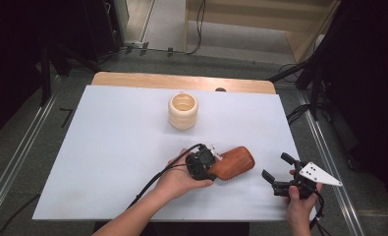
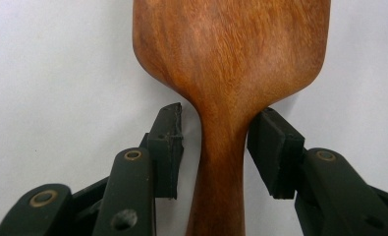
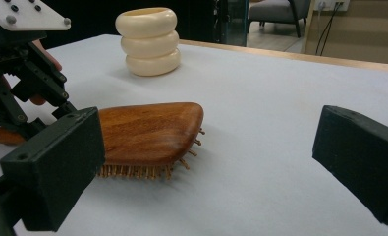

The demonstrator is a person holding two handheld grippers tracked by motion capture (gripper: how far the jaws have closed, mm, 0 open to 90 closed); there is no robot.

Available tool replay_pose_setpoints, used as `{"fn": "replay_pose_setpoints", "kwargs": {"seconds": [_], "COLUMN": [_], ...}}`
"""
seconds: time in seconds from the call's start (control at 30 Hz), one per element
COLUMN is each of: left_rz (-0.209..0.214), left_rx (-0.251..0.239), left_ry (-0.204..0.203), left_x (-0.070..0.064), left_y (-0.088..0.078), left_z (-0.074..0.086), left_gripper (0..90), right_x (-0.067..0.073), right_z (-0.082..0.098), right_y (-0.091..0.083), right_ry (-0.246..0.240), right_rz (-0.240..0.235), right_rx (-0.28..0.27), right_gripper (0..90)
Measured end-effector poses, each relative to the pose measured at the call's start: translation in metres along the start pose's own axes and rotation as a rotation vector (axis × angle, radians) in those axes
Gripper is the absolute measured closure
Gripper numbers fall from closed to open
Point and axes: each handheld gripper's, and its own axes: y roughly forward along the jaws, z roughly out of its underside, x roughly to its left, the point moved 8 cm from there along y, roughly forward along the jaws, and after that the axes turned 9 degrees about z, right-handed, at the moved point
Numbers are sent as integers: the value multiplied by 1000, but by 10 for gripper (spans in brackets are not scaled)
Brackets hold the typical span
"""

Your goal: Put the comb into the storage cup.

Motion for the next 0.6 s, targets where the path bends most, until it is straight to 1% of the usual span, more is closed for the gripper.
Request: {"fn": "replay_pose_setpoints", "kwargs": {"seconds": [0.07,0.13,0.2,0.23,0.3,0.33,0.37,0.4,0.47,0.5,0.57,0.6], "left_rz": [-9,-13,-7,-4,-16,-16,-8,0,-8,-13,-25,-29], "left_rx": [5,2,-9,-10,-10,-12,-24,-35,-49,-60,-62,-67], "left_ry": [8,24,15,15,25,29,16,10,17,14,30,32], "left_x": [0,0,1,2,2,1,1,1,1,0,-1,-1], "left_y": [0,0,0,0,0,0,1,1,2,2,2,2], "left_z": [0,-1,-1,-1,-1,-1,-2,-2,-2,-2,-1,-1], "left_gripper": [585,600,615,642,668,695,710,713,717,718,719,720], "right_x": [0,0,0,0,1,1,1,1,1,0,-1,-1], "right_z": [0,0,0,0,1,1,1,1,1,1,0,0], "right_y": [0,0,1,1,2,2,2,2,2,2,1,1], "right_ry": [-2,-4,-5,-6,-7,-11,-9,-8,-8,-5,-4,-4], "right_rz": [-1,0,-1,-1,-3,-4,-4,-3,0,3,7,7], "right_rx": [4,5,4,4,6,7,10,11,10,8,6,7], "right_gripper": [0,0,0,0,0,0,0,0,0,0,0,0]}}
